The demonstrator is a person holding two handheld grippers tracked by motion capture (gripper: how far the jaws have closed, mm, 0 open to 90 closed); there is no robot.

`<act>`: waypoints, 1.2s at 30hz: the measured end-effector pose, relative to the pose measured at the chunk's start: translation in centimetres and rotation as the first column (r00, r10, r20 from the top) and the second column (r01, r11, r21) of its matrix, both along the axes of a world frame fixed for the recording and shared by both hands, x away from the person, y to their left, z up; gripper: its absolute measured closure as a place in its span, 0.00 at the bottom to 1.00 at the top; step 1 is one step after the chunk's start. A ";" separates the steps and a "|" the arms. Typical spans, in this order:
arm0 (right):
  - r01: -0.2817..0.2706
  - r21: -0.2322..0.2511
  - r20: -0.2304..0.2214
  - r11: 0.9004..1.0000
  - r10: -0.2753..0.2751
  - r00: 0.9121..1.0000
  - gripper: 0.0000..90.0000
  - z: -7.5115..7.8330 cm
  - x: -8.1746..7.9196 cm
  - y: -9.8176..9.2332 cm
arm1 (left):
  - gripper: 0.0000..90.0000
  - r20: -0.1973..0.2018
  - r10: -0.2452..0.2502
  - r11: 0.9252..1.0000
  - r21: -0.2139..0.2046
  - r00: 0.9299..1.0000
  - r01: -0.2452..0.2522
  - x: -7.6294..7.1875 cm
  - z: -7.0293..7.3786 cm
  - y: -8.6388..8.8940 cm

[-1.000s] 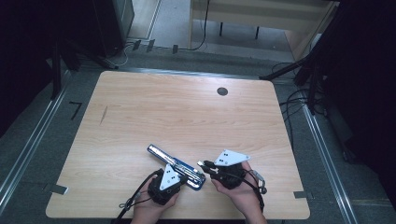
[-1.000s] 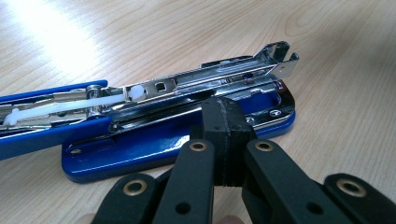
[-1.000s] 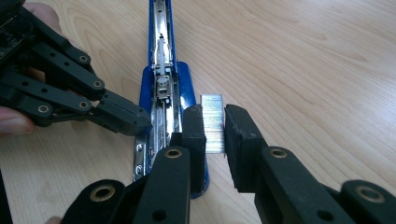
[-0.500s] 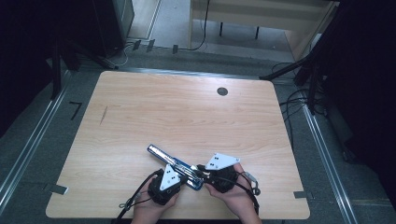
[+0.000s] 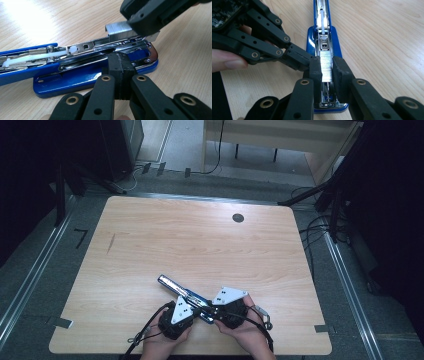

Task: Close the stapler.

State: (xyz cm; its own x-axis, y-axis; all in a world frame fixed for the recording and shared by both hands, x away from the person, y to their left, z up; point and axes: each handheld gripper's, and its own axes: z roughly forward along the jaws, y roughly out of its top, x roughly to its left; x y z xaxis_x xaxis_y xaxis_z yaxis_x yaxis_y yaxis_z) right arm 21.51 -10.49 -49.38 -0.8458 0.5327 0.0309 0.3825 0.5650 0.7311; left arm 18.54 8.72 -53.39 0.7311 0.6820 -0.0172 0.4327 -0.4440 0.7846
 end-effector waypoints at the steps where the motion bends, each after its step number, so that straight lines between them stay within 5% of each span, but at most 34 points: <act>1: 0.001 -0.004 -0.002 1.000 -0.001 1.000 0.88 0.0 0.0 0.1 | 1.00 -0.001 -0.001 1.000 -0.002 1.000 0.001 0.0 0.0 0.0; 36: 0.032 -0.049 -0.040 0.998 -0.034 0.999 0.88 -0.1 0.2 0.2 | 1.00 0.001 -0.002 1.000 0.000 1.000 0.002 0.0 0.0 0.0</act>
State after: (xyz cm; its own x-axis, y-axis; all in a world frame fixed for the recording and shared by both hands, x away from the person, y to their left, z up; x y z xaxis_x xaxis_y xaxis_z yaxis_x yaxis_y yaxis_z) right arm 21.74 -10.27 -49.44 -0.8263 0.5618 0.0385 0.4302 0.5856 0.6870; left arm 18.56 8.73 -53.39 0.7328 0.6802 -0.0162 0.4305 -0.4450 0.7853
